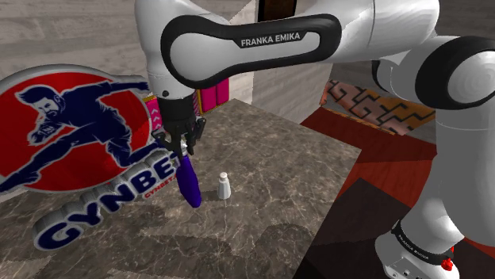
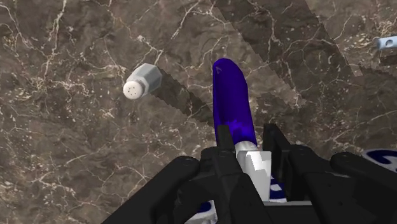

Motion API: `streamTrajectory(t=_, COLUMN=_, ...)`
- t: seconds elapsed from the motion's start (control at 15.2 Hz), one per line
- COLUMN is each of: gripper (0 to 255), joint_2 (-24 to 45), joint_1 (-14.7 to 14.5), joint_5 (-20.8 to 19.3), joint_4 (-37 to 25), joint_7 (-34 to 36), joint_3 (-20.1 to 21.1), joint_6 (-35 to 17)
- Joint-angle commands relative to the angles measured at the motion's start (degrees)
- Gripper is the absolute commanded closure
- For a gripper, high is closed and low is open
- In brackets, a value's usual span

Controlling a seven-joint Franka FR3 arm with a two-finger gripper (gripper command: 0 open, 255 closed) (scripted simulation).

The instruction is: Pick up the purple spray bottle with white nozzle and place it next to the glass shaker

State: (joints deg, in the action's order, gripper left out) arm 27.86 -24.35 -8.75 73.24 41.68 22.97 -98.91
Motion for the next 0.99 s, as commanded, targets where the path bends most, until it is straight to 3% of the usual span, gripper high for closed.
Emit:
streamTrajectory(t=0.0, gripper=255, joint_2=0.0, joint_1=0.1, joint_5=0.0, joint_4=1.5, joint_7=0.1, joint_3=0.0, joint_6=-1.5)
streamTrajectory(t=0.59, gripper=255, joint_2=0.5, joint_1=0.7, joint_5=-0.3, joint_4=7.7, joint_7=0.3, joint_3=-0.3, joint_6=-8.1)
streamTrajectory(t=0.92, gripper=255, joint_2=0.5, joint_1=0.7, joint_5=-0.3, joint_4=7.7, joint_7=0.3, joint_3=-0.3, joint_6=-8.1)
